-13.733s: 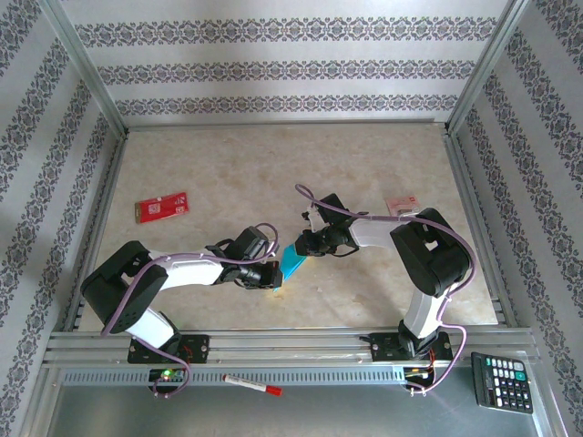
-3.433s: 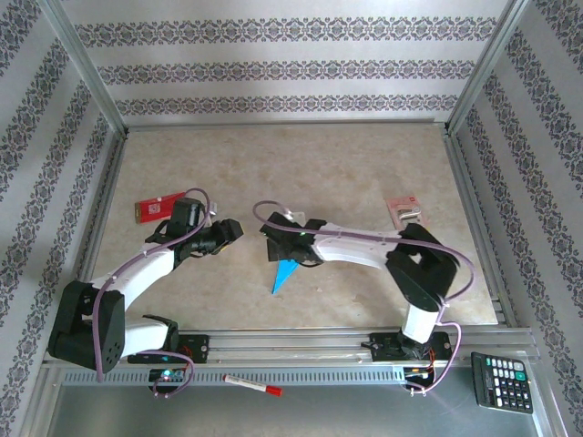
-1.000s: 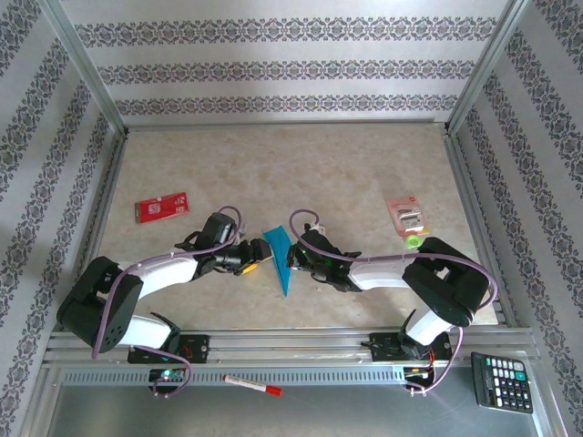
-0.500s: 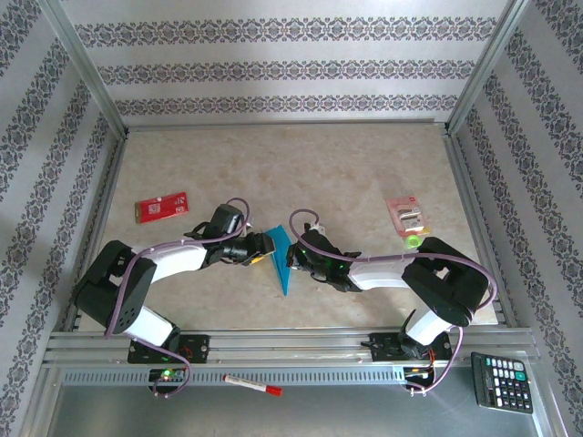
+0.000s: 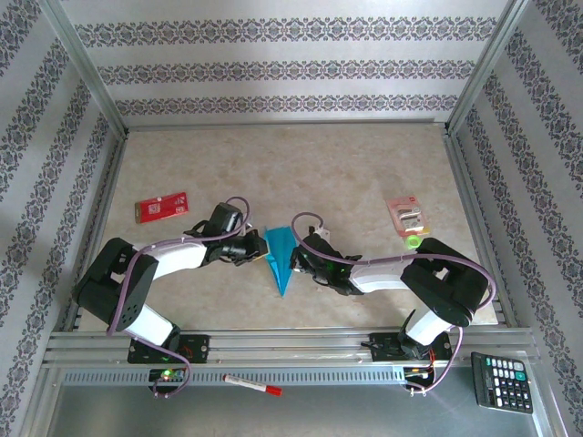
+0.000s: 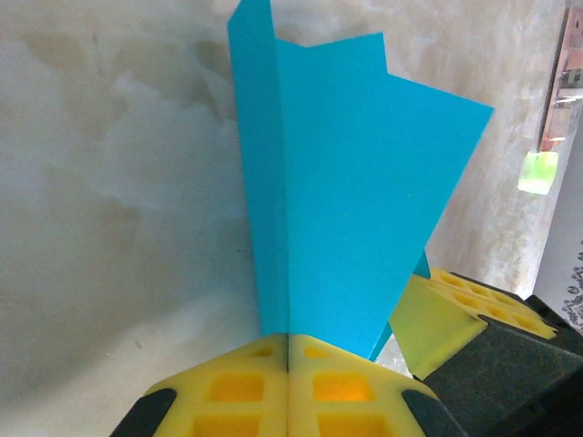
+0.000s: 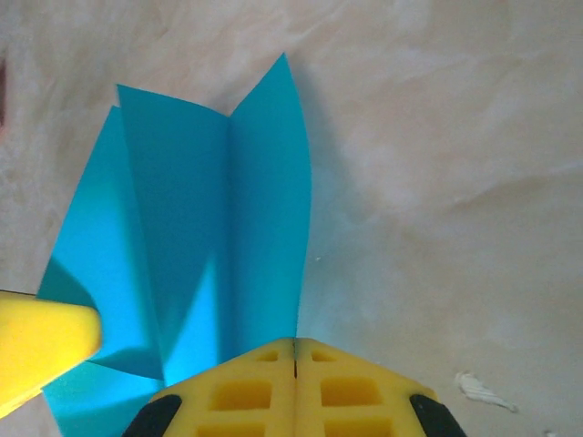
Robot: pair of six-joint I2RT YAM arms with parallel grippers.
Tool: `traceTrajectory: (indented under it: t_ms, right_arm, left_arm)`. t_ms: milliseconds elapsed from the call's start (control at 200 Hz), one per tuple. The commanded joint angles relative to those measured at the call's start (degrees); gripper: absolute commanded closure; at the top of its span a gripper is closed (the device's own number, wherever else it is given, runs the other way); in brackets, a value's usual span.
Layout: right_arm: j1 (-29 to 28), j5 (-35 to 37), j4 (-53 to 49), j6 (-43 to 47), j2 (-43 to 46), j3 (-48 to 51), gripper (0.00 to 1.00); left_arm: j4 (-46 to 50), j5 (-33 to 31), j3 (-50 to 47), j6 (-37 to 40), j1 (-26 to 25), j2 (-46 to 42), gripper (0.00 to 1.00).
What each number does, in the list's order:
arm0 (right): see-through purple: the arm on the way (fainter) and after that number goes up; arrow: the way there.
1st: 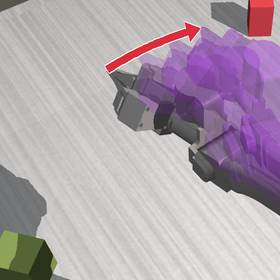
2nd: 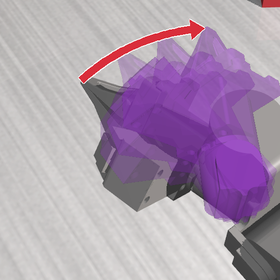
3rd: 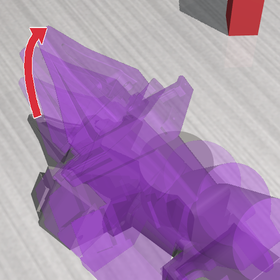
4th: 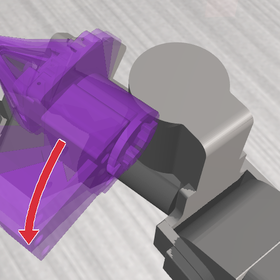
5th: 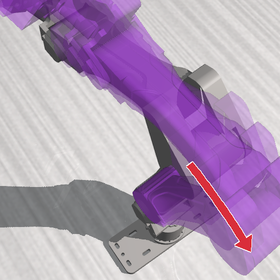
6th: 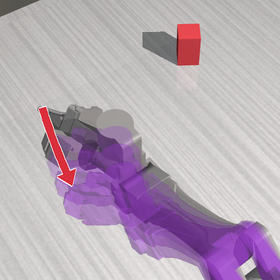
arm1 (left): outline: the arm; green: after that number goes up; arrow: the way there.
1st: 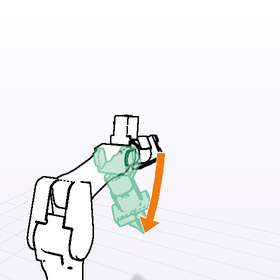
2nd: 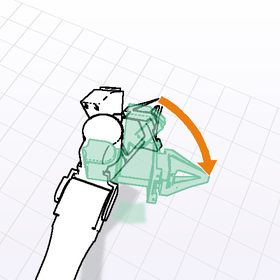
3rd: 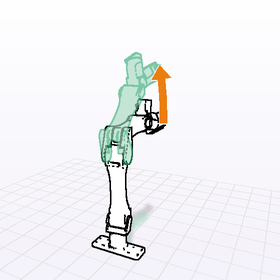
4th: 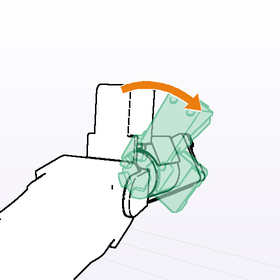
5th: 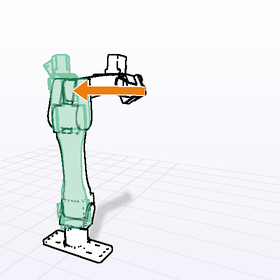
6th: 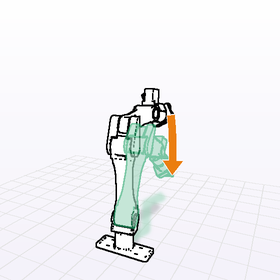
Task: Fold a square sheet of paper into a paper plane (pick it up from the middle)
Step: Turn over a paper plane at the center of the table.
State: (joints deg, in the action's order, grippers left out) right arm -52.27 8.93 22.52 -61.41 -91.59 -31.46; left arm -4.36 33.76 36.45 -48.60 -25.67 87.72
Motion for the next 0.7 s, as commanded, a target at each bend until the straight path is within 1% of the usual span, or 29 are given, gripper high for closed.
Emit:
traceTrajectory:
  t_ms: [0,355,520,694]
  right_arm:
    - [0.0,3.1,-0.5,-1.3,1.5,1.2,1.00]
    - [1.0,4.2,-0.2,-0.8,2.5,1.9,1.00]
    - [1.2,3.2,0.4,-1.2,0.9,1.6,1.00]
    - [1.1,4.2,1.0,-2.3,0.8,2.6,1.00]
  left_arm:
    - [0.6,1.3,1.3,2.1,1.4,0.8,0.95]
    - [-2.7,2.4,-0.1,1.8,3.1,3.4,0.97]
    - [-5.1,4.7,0.2,1.0,3.1,5.8,0.96]
    - [-5.6,5.6,1.5,1.2,3.1,7.8,0.96]
